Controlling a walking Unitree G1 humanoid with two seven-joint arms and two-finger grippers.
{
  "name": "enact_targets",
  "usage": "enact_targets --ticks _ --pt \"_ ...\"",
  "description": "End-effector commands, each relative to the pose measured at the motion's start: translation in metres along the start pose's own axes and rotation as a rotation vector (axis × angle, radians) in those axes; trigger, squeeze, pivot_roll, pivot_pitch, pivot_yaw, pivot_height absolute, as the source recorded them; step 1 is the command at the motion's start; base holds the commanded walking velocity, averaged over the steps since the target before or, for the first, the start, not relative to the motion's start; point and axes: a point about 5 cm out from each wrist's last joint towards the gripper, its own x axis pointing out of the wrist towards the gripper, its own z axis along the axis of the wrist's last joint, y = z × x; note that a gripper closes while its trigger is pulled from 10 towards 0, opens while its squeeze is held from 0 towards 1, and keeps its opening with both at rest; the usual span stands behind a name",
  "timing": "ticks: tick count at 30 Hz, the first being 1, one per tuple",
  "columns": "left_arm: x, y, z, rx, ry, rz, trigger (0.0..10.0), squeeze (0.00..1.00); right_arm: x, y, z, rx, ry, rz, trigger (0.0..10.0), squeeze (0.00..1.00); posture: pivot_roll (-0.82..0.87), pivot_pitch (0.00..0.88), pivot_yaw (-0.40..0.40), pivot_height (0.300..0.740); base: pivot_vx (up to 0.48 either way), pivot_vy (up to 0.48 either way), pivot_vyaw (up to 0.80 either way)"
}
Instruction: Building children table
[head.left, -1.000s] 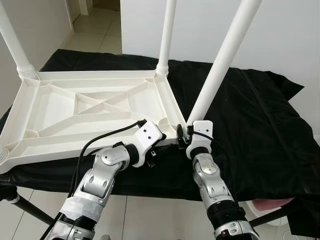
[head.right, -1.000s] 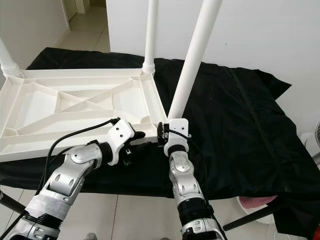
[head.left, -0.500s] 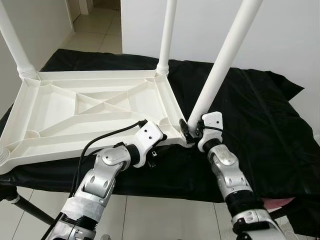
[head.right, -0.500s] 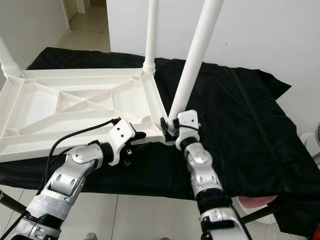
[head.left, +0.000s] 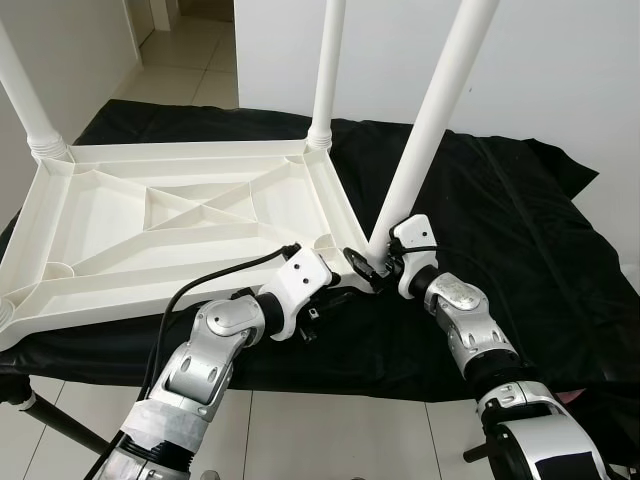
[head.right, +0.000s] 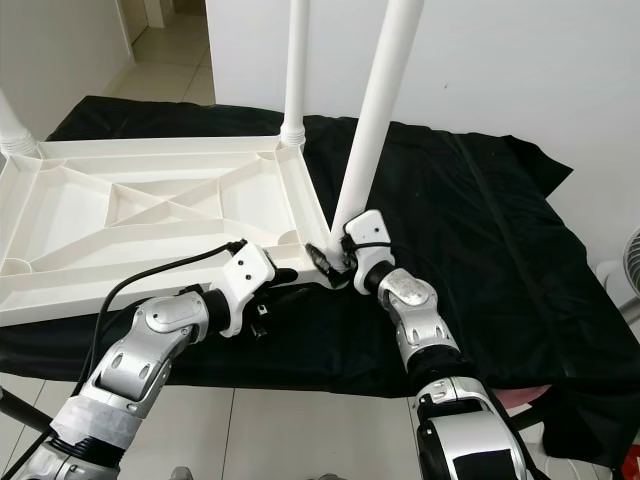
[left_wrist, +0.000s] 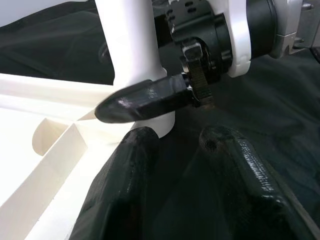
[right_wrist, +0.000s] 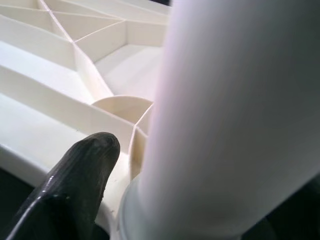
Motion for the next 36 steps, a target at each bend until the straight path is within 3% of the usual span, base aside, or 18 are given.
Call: enact_targets --ticks 1,2,3,10,11,12,13,16,23,36 --pt "0.001 -0.004 0.000 -0.007 0.001 -0.012 10.0 0.00 0.001 -0.001 0.001 -0.017 0.002 0.017 8.7 0.00 0.02 0.000 -0.078 0.740 0.000 0.000 0.00" --pt "0.000 -0.004 0.001 -0.006 0.001 -0.013 10.0 0.00 0.002 0.000 0.000 -0.018 0.010 0.040 2.2 0.00 0.02 0.000 -0.079 0.740 0.000 0.000 0.00" --pt "-0.001 -0.002 0.002 -0.004 0.000 -0.008 10.0 0.00 0.004 0.001 -0.002 -0.009 0.025 0.069 0.0 0.00 0.03 0.000 -0.082 0.740 0.000 0.000 0.00" --pt "-0.003 -0.001 0.003 -0.005 0.002 0.003 10.0 0.00 0.004 -0.001 -0.004 0.011 0.025 0.069 0.0 0.00 0.03 0.000 -0.085 0.740 0.000 0.000 0.00" --pt "-0.003 -0.001 0.003 -0.006 0.003 0.007 10.0 0.00 0.004 -0.001 -0.005 0.022 0.022 0.065 0.4 0.00 0.03 0.000 -0.085 0.740 0.000 0.000 0.00" --pt "-0.003 -0.001 0.002 -0.008 0.004 0.010 10.0 0.00 0.003 -0.002 -0.006 0.024 0.020 0.058 3.3 0.00 0.03 0.000 -0.085 0.740 0.000 0.000 0.00" --pt "-0.002 0.000 0.002 -0.009 0.005 0.015 10.0 0.00 0.002 -0.002 -0.007 0.032 0.016 0.047 9.8 0.00 0.03 0.000 -0.084 0.740 0.000 0.000 0.00" --pt "-0.002 0.000 0.002 -0.010 0.006 0.019 10.0 0.00 0.001 -0.002 -0.007 0.038 0.014 0.041 9.8 0.00 0.03 0.000 -0.084 0.740 0.000 0.000 0.00" --pt "-0.002 0.001 0.001 -0.016 0.010 0.023 10.0 0.00 -0.001 -0.005 -0.013 0.030 0.053 -0.122 10.0 0.00 0.01 0.000 -0.079 0.740 0.000 0.000 0.00" --pt "0.000 0.000 0.001 -0.017 0.015 0.013 10.0 0.00 0.002 0.013 -0.011 0.147 0.041 -0.430 10.0 0.00 0.00 0.000 -0.076 0.740 0.000 0.000 0.00"
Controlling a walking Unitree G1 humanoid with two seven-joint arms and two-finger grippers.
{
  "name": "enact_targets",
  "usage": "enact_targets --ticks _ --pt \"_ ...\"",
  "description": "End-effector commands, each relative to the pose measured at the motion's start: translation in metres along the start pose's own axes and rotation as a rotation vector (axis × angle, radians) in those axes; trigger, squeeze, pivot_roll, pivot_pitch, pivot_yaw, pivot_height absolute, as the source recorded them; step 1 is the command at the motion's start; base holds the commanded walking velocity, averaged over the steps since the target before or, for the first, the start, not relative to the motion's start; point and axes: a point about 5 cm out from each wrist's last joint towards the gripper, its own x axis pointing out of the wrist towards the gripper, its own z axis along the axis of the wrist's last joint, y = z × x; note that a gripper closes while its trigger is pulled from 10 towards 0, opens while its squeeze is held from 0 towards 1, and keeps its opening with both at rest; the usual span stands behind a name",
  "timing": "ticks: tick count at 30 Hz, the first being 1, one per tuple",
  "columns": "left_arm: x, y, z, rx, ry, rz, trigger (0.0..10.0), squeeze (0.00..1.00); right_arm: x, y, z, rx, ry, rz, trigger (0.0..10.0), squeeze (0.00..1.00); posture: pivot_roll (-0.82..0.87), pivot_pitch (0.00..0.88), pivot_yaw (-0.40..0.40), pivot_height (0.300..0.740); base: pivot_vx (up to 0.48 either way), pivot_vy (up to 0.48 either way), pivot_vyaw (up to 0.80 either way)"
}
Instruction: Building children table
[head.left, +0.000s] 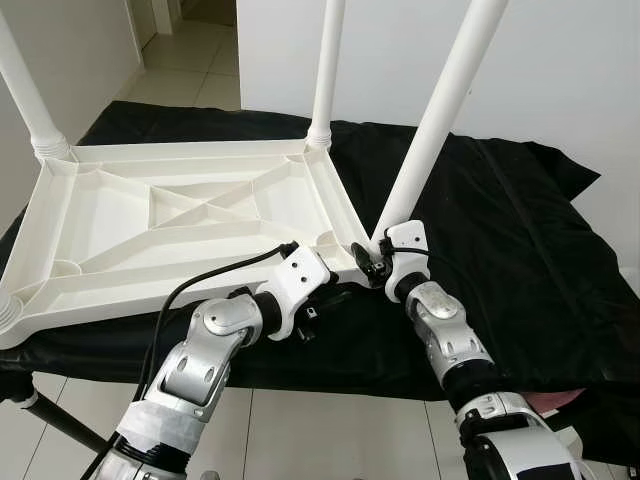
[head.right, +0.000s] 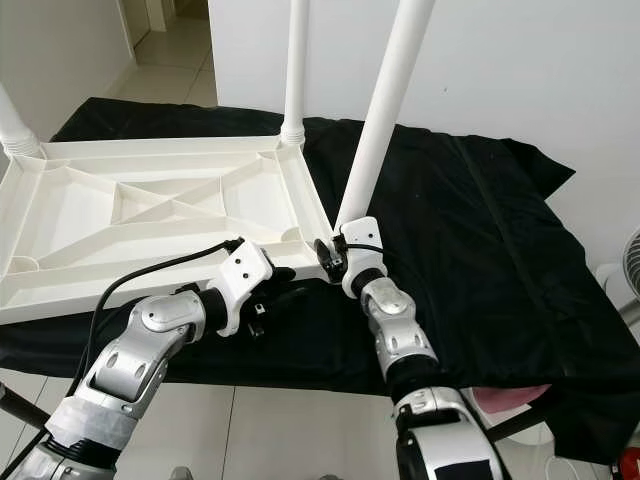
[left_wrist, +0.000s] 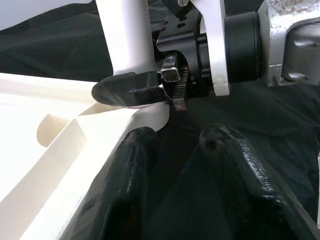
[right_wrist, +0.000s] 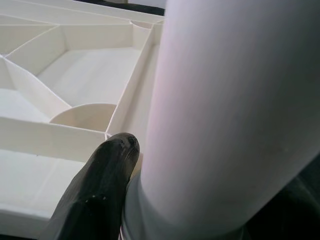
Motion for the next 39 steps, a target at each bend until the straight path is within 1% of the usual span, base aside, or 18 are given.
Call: enact_targets --ticks 1,3,4,6,7,9,11,13,15,16,20,23,24,30,32,33,34,39 --pt "0.003 -0.001 -0.003 -0.016 0.011 0.012 10.0 0.00 -0.005 -0.004 -0.008 0.030 0.036 -0.081 10.0 0.00 0.00 0.000 -0.076 0.740 0.000 0.000 0.00" --pt "0.003 -0.001 -0.003 -0.016 0.011 0.012 10.0 0.00 -0.006 0.006 -0.007 0.061 0.018 -0.157 10.0 0.00 0.01 0.000 -0.083 0.740 0.000 0.000 0.00" --pt "0.003 -0.001 -0.003 -0.016 0.011 0.012 10.0 0.00 -0.006 0.006 -0.007 0.061 0.018 -0.157 10.0 0.00 0.01 0.000 -0.083 0.740 0.000 0.000 0.00" --pt "0.003 -0.001 -0.002 -0.018 0.009 0.013 10.0 0.00 -0.008 0.015 -0.005 0.076 0.018 -0.219 10.0 0.00 0.01 0.000 -0.084 0.740 0.000 0.000 0.00" --pt "0.003 -0.001 -0.002 -0.018 0.009 0.013 10.0 0.00 -0.008 0.015 -0.005 0.076 0.018 -0.219 10.0 0.00 0.01 0.000 -0.084 0.740 0.000 0.000 0.00" --pt "0.004 -0.002 -0.002 -0.019 0.007 0.014 10.0 0.00 -0.009 0.023 -0.003 0.089 0.016 -0.250 10.0 0.00 0.01 0.000 -0.086 0.740 0.000 0.000 0.00" --pt "0.004 -0.002 -0.002 -0.019 0.007 0.014 10.0 0.00 -0.009 0.023 -0.003 0.089 0.016 -0.250 10.0 0.00 0.01 0.000 -0.086 0.740 0.000 0.000 0.00" --pt "0.003 -0.002 -0.002 -0.018 0.007 0.015 10.0 0.00 -0.008 0.034 0.002 0.079 -0.013 -0.205 10.0 0.00 0.01 0.000 -0.089 0.740 0.000 0.000 0.00" --pt "0.003 -0.002 -0.002 -0.017 0.007 0.016 10.0 0.00 -0.009 0.033 0.004 0.072 -0.027 -0.197 10.0 0.00 0.01 0.000 -0.090 0.740 0.000 0.000 0.00" --pt "0.003 -0.002 -0.002 -0.017 0.006 0.016 10.0 0.00 -0.009 0.030 0.005 0.081 -0.037 -0.191 10.0 1.00 0.01 0.000 -0.090 0.740 0.000 0.000 0.00" --pt "0.004 -0.002 -0.002 -0.017 0.005 0.017 10.0 0.00 -0.010 0.028 0.010 0.095 -0.060 -0.192 10.0 1.00 0.01 0.000 -0.094 0.740 0.000 0.000 0.00" --pt "0.004 -0.002 -0.002 -0.017 0.002 0.018 10.0 0.00 -0.011 0.025 0.017 0.076 -0.100 -0.204 10.0 1.00 0.01 0.000 -0.098 0.740 0.000 0.000 0.00" --pt "0.004 -0.002 -0.002 -0.015 0.001 0.019 10.0 0.00 -0.012 0.024 0.021 0.080 -0.121 -0.197 10.0 0.00 0.01 0.000 -0.098 0.740 0.000 0.000 0.00" --pt "0.004 -0.001 0.000 -0.014 -0.007 0.026 10.0 0.00 -0.017 0.023 0.027 0.088 -0.169 -0.178 10.0 0.00 0.01 0.000 -0.098 0.740 0.000 0.000 0.00" --pt "0.004 0.000 0.000 -0.016 -0.010 0.031 10.0 0.00 -0.026 0.023 0.029 0.081 -0.199 -0.164 10.0 0.00 0.01 0.000 -0.096 0.740 0.000 0.000 0.00" --pt "0.004 0.000 0.000 -0.016 -0.010 0.031 10.0 0.00 -0.026 0.023 0.029 0.081 -0.199 -0.164 10.0 0.00 0.01 0.000 -0.096 0.740 0.000 0.000 0.00" --pt "0.003 0.000 0.001 -0.016 -0.012 0.031 10.0 0.00 -0.038 0.020 0.028 0.068 -0.214 -0.170 10.0 0.00 0.00 0.000 -0.096 0.740 0.000 0.000 0.00" --pt "0.003 0.000 0.001 -0.015 -0.012 0.030 10.0 0.00 -0.044 0.017 0.028 0.059 -0.215 -0.178 10.0 0.00 0.00 0.000 -0.096 0.740 0.000 0.000 0.00"
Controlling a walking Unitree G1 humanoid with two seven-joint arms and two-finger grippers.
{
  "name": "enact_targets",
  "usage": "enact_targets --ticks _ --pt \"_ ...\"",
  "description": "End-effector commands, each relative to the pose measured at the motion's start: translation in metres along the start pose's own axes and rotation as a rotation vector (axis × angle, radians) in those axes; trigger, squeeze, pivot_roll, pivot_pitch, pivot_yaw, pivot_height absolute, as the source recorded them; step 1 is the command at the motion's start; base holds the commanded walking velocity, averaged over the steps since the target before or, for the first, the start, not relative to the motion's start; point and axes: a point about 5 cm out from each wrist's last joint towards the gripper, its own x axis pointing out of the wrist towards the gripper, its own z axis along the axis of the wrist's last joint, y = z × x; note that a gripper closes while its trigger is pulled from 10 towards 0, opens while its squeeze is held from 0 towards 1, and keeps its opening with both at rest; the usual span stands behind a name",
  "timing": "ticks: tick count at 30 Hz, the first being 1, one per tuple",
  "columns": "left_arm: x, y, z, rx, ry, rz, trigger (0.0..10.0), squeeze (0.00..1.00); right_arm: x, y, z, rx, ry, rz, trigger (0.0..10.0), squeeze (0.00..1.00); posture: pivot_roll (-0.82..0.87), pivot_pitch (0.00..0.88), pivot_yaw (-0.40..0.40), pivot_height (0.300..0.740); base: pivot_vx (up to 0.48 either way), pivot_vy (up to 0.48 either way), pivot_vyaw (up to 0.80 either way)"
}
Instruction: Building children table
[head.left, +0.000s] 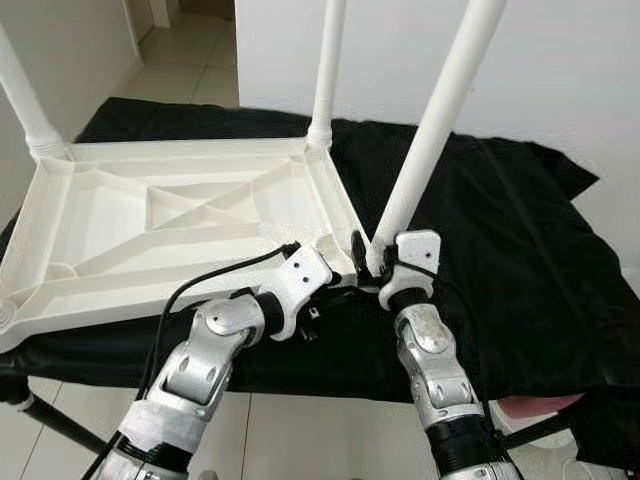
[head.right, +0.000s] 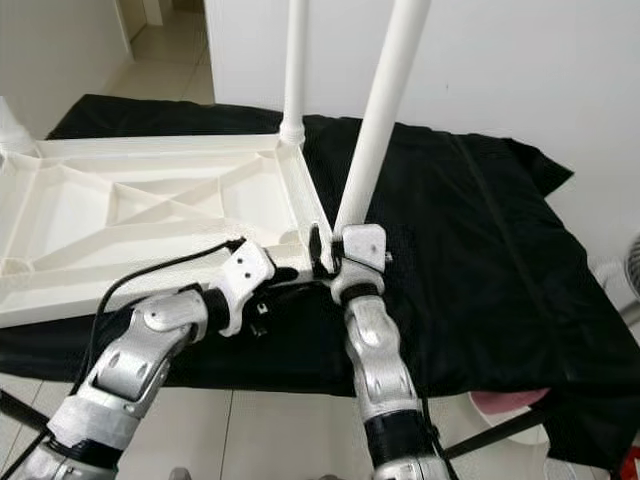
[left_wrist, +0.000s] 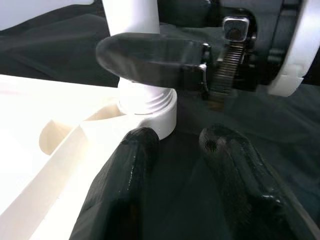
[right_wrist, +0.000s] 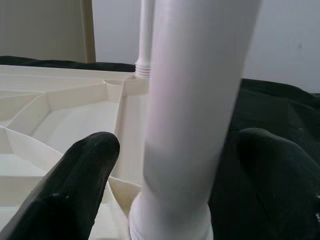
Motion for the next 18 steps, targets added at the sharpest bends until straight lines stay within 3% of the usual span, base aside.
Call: enact_targets --ticks 1,9,10,11,12,18 --pt "0.002 0.000 0.000 -0.010 -0.003 0.029 10.0 0.00 -0.004 -0.005 0.004 -0.004 -0.011 -0.005 10.0 0.00 -0.01 0.000 -0.094 0.740 0.000 0.000 0.00" --pt "0.000 0.001 0.001 -0.015 -0.005 0.023 10.0 0.00 -0.027 -0.014 0.002 -0.025 0.035 0.086 10.0 0.00 -0.03 0.006 -0.077 0.740 0.000 0.000 0.00" --pt "-0.001 0.002 0.001 -0.013 -0.004 0.023 10.0 0.00 -0.031 -0.016 0.000 -0.009 0.053 0.104 4.9 0.00 -0.03 0.011 -0.074 0.740 0.000 0.000 0.00" --pt "-0.001 0.002 0.001 -0.013 -0.004 0.023 10.0 0.00 -0.031 -0.016 0.000 -0.009 0.053 0.104 4.9 0.00 -0.03 0.011 -0.074 0.740 0.000 0.000 0.00" --pt "-0.002 0.003 0.002 -0.012 -0.004 0.024 10.0 0.00 -0.033 -0.017 -0.002 -0.003 0.066 0.118 0.0 0.00 -0.03 0.011 -0.074 0.740 0.000 0.000 0.00" --pt "-0.005 0.009 0.003 -0.002 0.000 0.037 10.0 0.00 -0.041 -0.010 -0.009 -0.008 0.115 0.213 0.0 0.00 -0.01 0.015 -0.065 0.740 0.000 0.000 0.00"
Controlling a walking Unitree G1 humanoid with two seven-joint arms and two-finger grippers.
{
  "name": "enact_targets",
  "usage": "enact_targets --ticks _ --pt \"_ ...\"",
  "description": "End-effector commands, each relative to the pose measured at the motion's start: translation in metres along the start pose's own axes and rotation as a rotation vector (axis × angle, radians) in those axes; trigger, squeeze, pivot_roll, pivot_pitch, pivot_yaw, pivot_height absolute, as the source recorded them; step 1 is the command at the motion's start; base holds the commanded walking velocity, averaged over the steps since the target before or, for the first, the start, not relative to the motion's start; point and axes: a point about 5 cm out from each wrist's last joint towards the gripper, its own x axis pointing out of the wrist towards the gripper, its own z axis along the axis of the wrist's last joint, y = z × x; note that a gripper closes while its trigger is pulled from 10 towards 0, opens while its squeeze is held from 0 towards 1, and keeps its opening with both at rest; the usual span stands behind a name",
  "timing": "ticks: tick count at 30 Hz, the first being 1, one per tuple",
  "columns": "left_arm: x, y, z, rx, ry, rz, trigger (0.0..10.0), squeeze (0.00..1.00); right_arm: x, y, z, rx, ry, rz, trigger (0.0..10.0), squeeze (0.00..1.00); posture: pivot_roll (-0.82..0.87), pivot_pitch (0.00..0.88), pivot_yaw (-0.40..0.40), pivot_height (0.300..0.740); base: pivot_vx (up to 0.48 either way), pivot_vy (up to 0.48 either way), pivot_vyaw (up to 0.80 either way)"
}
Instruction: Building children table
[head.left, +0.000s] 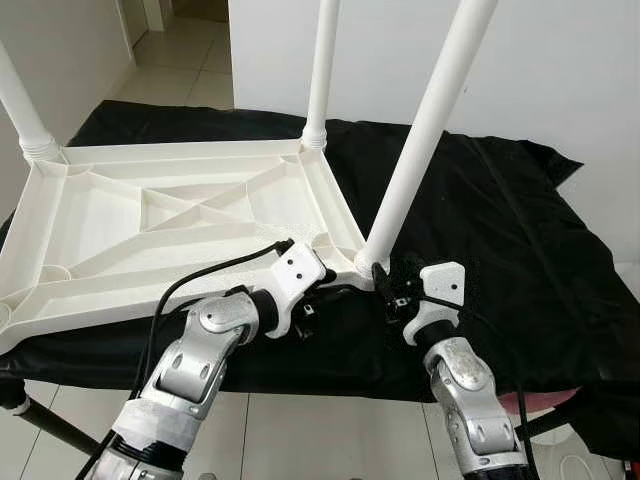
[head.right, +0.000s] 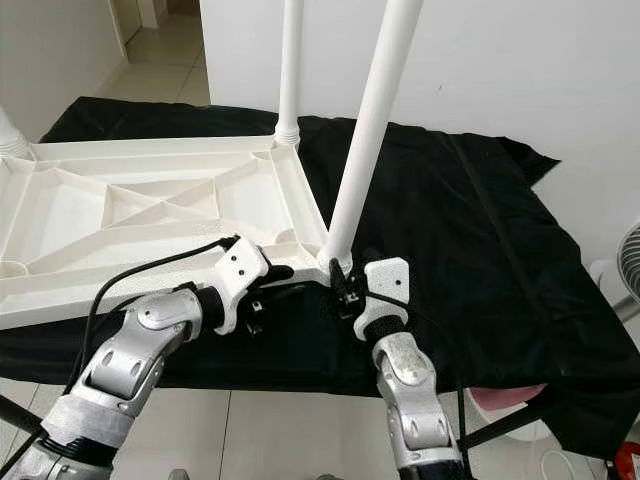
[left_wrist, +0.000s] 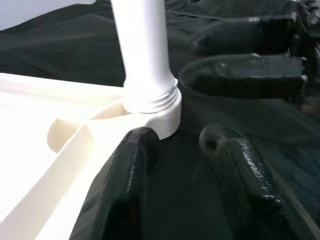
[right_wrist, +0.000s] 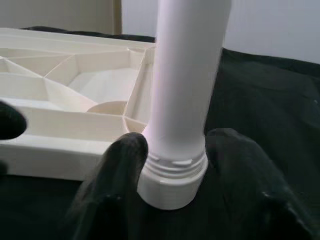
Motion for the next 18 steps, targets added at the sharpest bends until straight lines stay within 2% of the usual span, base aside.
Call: enact_targets --ticks 1,2,3,4,5,7,9,12,14,16,18 --pt "0.000 0.002 0.003 0.006 -0.004 0.020 10.0 0.00 -0.002 0.003 -0.003 0.006 0.025 0.040 0.0 0.00 -0.01 0.015 -0.065 0.740 0.000 0.000 0.00" --pt "-0.001 0.002 0.003 0.007 -0.002 0.022 10.0 0.00 -0.001 0.007 -0.005 0.027 0.044 0.081 3.8 0.00 -0.01 0.017 -0.065 0.740 0.000 0.000 0.00" --pt "-0.001 0.002 0.003 0.007 -0.002 0.022 10.0 0.00 -0.001 0.007 -0.005 0.027 0.044 0.081 3.8 0.00 -0.01 0.017 -0.065 0.740 0.000 0.000 0.00" --pt "-0.002 0.003 0.004 0.009 -0.001 0.023 10.0 0.00 0.000 0.012 -0.006 0.032 0.052 0.134 10.0 0.00 0.00 0.018 -0.064 0.740 0.000 0.000 0.00" --pt "-0.002 0.003 0.004 0.010 0.001 0.024 10.0 0.00 0.001 0.017 -0.006 0.053 0.062 0.189 10.0 0.00 0.00 0.018 -0.063 0.740 0.000 0.000 0.00" --pt "-0.002 0.003 0.004 0.010 0.001 0.024 10.0 0.00 0.001 0.017 -0.006 0.053 0.062 0.189 10.0 0.00 0.00 0.018 -0.063 0.740 0.000 0.000 0.00" --pt "-0.003 0.002 0.004 0.015 0.003 0.024 10.0 0.00 0.006 0.021 -0.007 0.068 0.077 0.255 10.0 0.00 0.02 0.018 -0.065 0.740 0.000 0.000 0.00" --pt "-0.003 0.002 0.004 0.017 0.005 0.024 10.0 0.00 0.010 0.021 -0.007 0.058 0.075 0.278 10.0 0.00 0.03 0.019 -0.071 0.740 0.000 0.000 0.00" --pt "-0.005 0.002 0.002 0.019 0.017 0.054 10.0 0.00 0.021 0.016 -0.007 0.029 0.076 0.308 10.0 0.00 0.04 0.019 -0.085 0.740 0.000 0.000 0.00" --pt "-0.005 0.002 0.002 0.019 0.017 0.054 10.0 0.00 0.021 0.016 -0.007 0.029 0.076 0.308 10.0 0.00 0.04 0.019 -0.085 0.740 0.000 0.000 0.00" --pt "-0.004 0.003 -0.004 0.016 0.039 0.109 10.0 0.00 0.032 0.008 -0.008 0.005 0.080 0.322 10.0 0.00 0.05 0.018 -0.094 0.740 0.000 0.000 0.00"
